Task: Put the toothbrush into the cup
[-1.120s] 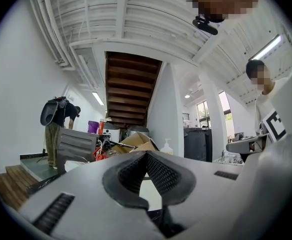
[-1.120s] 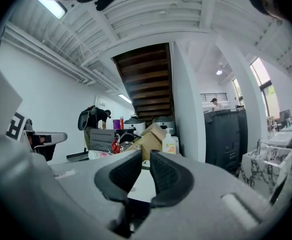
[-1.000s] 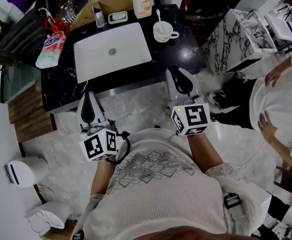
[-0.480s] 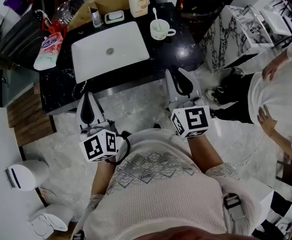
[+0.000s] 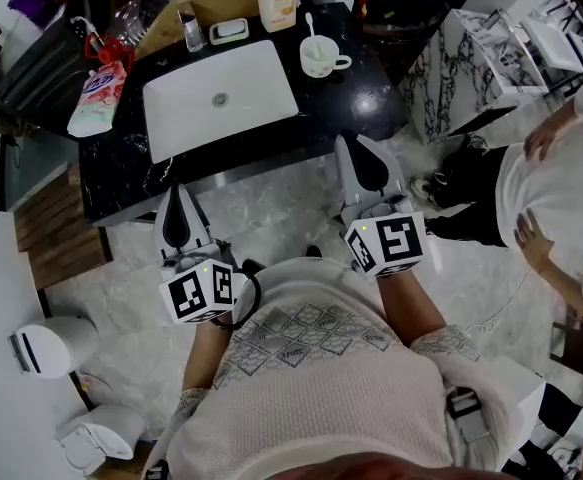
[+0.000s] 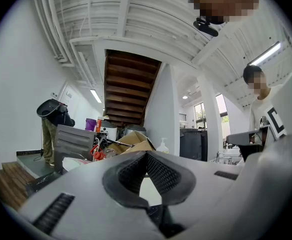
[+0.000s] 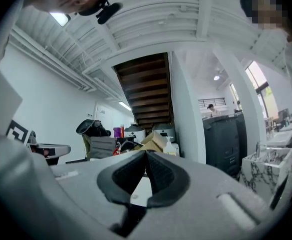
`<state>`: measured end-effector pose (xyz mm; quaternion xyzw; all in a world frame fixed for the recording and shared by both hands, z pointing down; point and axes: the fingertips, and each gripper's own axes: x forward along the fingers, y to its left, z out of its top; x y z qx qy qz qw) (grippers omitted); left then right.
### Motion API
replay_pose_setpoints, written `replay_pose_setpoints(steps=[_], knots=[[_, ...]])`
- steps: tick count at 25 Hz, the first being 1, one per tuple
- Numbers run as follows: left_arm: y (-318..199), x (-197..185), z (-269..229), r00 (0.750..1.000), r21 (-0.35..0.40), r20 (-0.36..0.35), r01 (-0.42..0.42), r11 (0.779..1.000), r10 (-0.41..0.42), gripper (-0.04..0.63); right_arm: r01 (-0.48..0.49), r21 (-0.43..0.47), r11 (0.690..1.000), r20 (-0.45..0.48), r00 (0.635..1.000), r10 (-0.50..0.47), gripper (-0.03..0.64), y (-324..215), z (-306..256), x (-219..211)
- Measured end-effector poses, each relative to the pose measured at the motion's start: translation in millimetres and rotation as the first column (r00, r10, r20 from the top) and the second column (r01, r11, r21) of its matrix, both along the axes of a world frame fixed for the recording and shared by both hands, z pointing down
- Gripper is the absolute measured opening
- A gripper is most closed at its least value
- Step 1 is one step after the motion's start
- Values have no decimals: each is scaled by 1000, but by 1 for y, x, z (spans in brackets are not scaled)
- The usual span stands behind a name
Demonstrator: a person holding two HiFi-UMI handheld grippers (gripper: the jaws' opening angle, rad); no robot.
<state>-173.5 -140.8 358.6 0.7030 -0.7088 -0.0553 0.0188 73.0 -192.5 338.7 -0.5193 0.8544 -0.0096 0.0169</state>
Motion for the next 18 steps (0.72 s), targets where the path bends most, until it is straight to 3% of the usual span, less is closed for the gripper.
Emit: replay_pose_setpoints(steps=[18], knots=[[8,5,-9,1000,16,14,-14,1000,14,-2,18,52,998,-17,1000,-18,3,12,-13,2]])
